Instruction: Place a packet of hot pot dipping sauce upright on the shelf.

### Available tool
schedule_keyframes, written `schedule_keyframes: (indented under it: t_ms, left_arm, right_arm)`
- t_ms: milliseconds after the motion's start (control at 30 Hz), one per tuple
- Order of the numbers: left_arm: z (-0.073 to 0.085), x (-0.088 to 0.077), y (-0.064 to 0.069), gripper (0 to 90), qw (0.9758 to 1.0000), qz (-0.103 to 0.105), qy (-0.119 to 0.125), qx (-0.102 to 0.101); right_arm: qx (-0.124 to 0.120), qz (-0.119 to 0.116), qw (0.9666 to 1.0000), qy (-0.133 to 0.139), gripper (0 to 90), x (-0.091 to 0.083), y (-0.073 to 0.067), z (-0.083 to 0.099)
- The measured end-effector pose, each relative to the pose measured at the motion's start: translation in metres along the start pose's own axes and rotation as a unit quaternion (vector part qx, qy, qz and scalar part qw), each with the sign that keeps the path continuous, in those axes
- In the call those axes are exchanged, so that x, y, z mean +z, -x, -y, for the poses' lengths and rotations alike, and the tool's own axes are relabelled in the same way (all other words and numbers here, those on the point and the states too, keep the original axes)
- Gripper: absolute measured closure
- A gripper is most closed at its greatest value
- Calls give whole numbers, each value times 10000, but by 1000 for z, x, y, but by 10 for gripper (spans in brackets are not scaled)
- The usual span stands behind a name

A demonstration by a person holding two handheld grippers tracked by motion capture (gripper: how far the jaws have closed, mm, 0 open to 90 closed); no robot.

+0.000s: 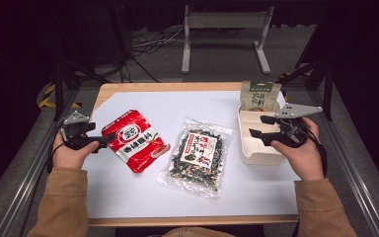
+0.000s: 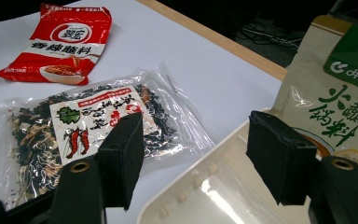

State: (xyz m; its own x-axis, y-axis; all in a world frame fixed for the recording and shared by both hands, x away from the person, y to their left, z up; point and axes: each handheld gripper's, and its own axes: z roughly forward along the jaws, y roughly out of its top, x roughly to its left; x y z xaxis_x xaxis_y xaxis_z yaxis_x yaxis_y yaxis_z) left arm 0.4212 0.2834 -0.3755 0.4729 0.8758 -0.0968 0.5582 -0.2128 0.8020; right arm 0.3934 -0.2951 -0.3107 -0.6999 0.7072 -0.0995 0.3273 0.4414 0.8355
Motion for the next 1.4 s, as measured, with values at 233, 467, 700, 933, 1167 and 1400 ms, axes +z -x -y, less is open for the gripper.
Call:
schedule_keyframes:
  t_ms: [233, 467, 700, 933, 1167, 1400]
  left_arm:
    - [4, 13, -13, 119, 9996, -91, 34, -254]
    - [9, 28, -28, 122, 9984, -239, 102, -507]
    - [13, 42, -41, 143, 9963, -68, -12, -860]
    - [19, 57, -49, 155, 9945, 18, -163, -1035]
    - [24, 67, -55, 175, 9921, 156, -371, -1186]
    - [28, 76, -56, 162, 9895, 366, -595, -1262]
  right_arm:
    - [-85, -216, 9997, 18, 400, 4, -12, 5]
    - [-86, -415, 9991, 25, 420, 7, -23, 8]
    - [-3, -565, 9984, -44, 440, 7, -31, 11]
    - [-39, -584, 9983, 0, 434, 2, -38, 11]
    - [-72, -544, 9985, 13, 394, 0, -40, 14]
    - [-92, -532, 9985, 43, 374, 0, -40, 15]
